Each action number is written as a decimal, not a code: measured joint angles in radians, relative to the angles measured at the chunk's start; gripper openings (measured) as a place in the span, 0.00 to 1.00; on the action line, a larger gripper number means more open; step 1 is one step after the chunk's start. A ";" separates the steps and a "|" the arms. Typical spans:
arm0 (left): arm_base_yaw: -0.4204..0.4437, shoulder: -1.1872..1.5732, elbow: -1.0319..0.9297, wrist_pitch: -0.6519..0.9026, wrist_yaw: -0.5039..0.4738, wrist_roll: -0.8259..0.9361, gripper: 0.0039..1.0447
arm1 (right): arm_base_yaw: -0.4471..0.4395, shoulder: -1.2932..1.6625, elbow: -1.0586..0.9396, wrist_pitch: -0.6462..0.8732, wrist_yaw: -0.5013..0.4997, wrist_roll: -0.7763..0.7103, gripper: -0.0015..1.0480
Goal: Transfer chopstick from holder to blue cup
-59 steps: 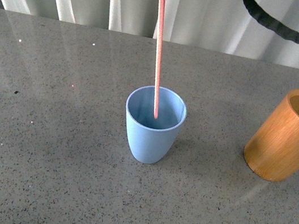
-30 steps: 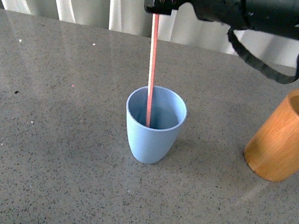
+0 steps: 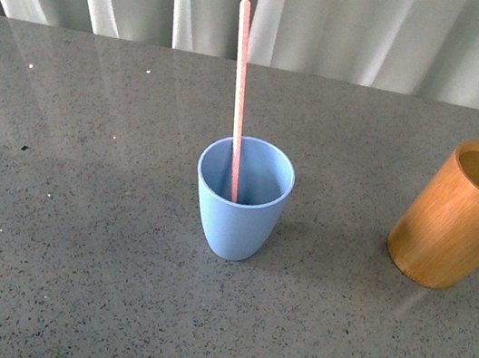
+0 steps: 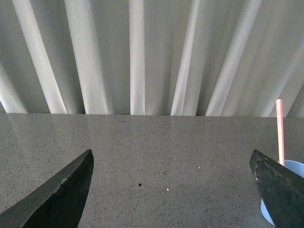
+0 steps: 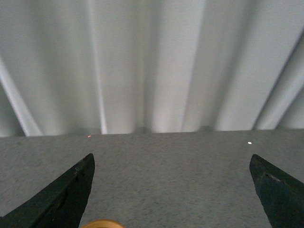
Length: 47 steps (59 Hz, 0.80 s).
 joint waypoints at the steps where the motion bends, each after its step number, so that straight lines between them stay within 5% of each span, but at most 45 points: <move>1: 0.000 0.000 0.000 0.000 0.000 0.000 0.94 | 0.000 0.004 -0.011 0.031 -0.024 0.004 0.88; 8: 0.000 0.000 0.000 0.000 -0.005 0.000 0.94 | -0.008 -0.038 -0.128 0.211 -0.096 0.013 0.64; 31: 0.000 0.000 0.000 0.000 -0.003 0.000 0.94 | -0.080 -0.248 -0.328 0.204 -0.156 0.018 0.02; 47: 0.000 0.000 0.000 0.000 -0.002 0.000 0.94 | -0.081 -0.400 -0.409 0.129 -0.155 0.020 0.01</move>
